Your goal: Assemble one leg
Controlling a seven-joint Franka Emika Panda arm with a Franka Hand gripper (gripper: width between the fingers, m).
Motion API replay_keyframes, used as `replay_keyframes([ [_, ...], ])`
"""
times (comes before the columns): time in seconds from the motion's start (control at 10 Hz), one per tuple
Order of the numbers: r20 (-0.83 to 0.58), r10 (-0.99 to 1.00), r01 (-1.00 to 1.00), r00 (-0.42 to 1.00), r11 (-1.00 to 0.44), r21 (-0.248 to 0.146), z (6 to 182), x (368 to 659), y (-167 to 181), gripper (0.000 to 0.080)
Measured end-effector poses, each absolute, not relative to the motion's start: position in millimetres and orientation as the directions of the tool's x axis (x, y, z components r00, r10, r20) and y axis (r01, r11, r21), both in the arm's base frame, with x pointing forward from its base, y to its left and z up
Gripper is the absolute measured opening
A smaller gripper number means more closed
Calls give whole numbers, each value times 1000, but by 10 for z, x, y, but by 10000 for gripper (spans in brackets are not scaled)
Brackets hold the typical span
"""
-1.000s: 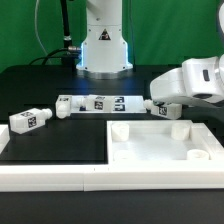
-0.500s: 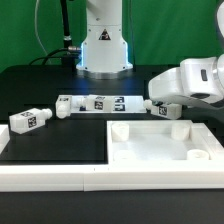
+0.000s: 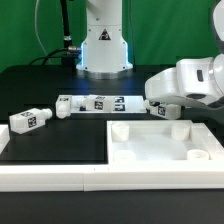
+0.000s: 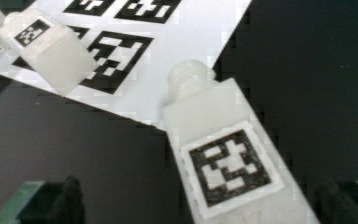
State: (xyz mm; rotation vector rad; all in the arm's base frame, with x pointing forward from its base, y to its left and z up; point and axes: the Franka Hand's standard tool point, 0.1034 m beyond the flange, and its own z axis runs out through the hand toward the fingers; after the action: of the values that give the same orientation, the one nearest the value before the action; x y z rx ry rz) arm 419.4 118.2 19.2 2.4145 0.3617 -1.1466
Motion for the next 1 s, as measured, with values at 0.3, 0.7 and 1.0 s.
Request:
replay_keyframes([
  [0.3,-787,58,417,614,-871,261,192,4207,1143,649],
  [0.7,-823,211,522,527,-844,118,200,4240,1046,649],
  [1.0,-825,220,525,521,-844,107,202,4251,1008,649],
])
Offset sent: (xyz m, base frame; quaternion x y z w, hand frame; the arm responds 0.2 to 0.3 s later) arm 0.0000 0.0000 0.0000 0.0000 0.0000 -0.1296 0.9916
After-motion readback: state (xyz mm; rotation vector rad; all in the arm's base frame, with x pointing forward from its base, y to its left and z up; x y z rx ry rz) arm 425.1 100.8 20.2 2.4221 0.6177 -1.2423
